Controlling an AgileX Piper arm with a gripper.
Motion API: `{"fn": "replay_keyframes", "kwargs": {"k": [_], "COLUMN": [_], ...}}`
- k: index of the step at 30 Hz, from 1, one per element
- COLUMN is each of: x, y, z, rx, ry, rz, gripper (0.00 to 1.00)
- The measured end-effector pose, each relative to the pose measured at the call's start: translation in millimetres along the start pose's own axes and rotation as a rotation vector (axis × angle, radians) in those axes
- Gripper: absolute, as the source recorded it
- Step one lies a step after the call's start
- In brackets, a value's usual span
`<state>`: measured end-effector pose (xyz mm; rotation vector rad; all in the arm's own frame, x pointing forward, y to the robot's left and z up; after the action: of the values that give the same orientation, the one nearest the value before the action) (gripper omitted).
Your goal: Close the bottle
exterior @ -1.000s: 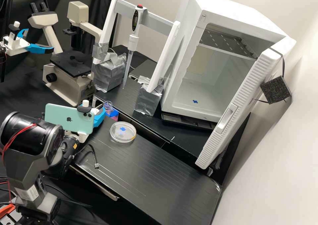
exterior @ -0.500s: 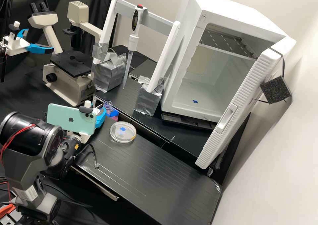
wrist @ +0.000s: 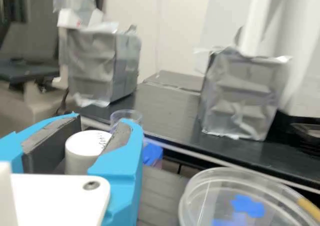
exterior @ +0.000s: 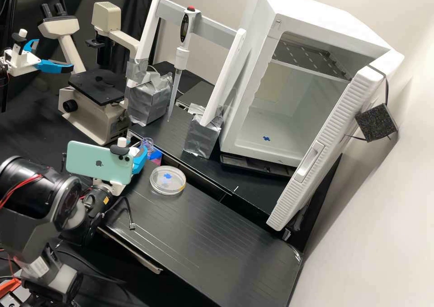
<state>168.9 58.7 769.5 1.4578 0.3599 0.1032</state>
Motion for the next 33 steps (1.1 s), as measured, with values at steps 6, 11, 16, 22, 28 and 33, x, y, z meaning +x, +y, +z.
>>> {"fn": "replay_keyframes", "kwargs": {"k": [6, 11, 16, 22, 28, 33], "x": [5.4, 22.8, 40.9, 58.1, 65.3, 65.4], "y": [15.4, 21.7, 17.9, 9.3, 3.6, 5.1], "z": [-7.6, -15.0, -17.3, -13.4, -8.2, -5.3], "rx": [0.013, 0.023, 0.018, 0.015, -0.002, -0.003], "ry": [0.039, 0.067, 0.065, 0.038, 0.015, 0.002], "rz": [0.08, 0.109, 0.097, 0.068, 0.045, 0.052], "gripper": [0.0, 0.0, 0.0, 0.0, 0.0, 0.0]}}
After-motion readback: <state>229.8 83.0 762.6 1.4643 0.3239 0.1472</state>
